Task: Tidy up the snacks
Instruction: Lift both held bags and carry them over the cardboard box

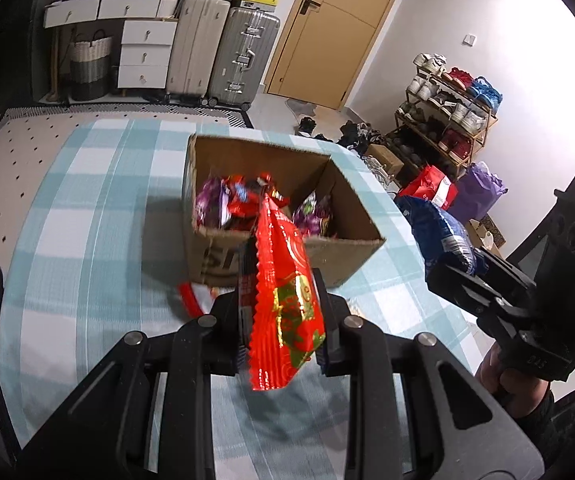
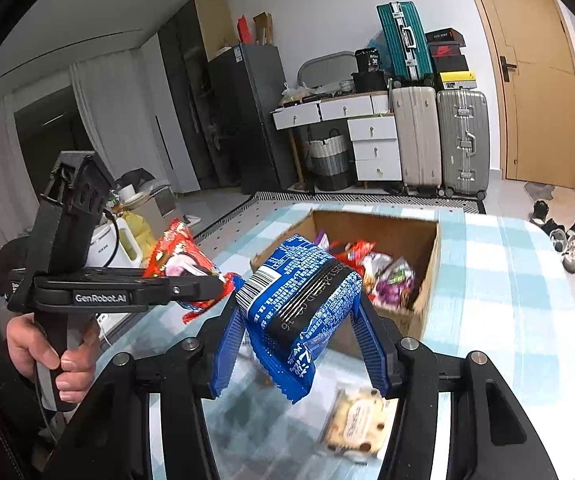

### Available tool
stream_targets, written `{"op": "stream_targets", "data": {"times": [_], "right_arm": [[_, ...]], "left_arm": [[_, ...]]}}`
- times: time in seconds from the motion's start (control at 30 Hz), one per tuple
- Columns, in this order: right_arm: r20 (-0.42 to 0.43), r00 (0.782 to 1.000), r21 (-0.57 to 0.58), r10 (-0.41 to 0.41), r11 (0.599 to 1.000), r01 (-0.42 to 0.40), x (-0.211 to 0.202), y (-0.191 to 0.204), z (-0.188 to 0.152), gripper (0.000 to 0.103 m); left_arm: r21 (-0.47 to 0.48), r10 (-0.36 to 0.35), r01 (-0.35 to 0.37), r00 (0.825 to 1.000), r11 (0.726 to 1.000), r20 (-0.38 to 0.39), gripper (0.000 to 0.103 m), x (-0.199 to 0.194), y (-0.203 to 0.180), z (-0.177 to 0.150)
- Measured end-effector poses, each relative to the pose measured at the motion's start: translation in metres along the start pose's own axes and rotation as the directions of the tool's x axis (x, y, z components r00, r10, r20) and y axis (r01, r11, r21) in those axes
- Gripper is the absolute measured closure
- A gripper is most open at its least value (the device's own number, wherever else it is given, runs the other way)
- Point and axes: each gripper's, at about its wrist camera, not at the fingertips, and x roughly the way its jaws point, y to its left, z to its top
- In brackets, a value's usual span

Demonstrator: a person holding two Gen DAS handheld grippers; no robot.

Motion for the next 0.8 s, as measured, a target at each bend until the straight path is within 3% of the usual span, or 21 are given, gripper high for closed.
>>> {"op": "stream_targets", "data": {"times": [0.43,0.8], "right_arm": [[-0.030,0.998,-0.006,-0.046,0.999,0.046,0.024,-0.014,0.062,0.049],[-0.058,0.997,-0.012,-0.047,0.999,0.047,0.059,-0.028,0.085,0.049]], "left_arm": [[0.048,0.006,-0.005,1.000,0.999,-0.021,0.080,0.039,-0.007,0.081],[0.042,-0.001,0.003,0.999,0.999,-0.041,0.080,0.081,0.002,0.129]]}}
